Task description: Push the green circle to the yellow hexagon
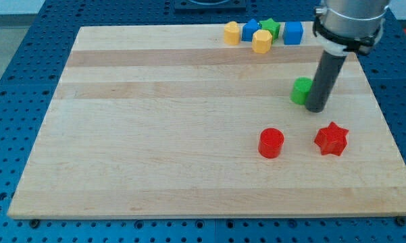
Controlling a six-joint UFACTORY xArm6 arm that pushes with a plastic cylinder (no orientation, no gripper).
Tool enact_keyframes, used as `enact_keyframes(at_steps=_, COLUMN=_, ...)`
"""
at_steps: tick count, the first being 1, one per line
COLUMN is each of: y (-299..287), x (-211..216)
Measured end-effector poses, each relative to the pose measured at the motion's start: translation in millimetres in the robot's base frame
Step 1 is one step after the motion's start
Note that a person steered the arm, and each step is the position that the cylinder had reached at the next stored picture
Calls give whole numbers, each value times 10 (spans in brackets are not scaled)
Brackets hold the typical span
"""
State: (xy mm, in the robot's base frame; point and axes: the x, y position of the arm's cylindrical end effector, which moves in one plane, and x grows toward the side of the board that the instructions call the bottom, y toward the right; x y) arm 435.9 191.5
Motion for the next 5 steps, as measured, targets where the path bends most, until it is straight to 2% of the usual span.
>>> enact_keyframes(at_steps=1, y=177, x=-13)
enact_keyframes(at_steps=3, y=-483, x=-30)
enact_keyframes(at_steps=4, y=-558, x=-295)
enact_keyframes(at_steps=5, y=-473, x=-33)
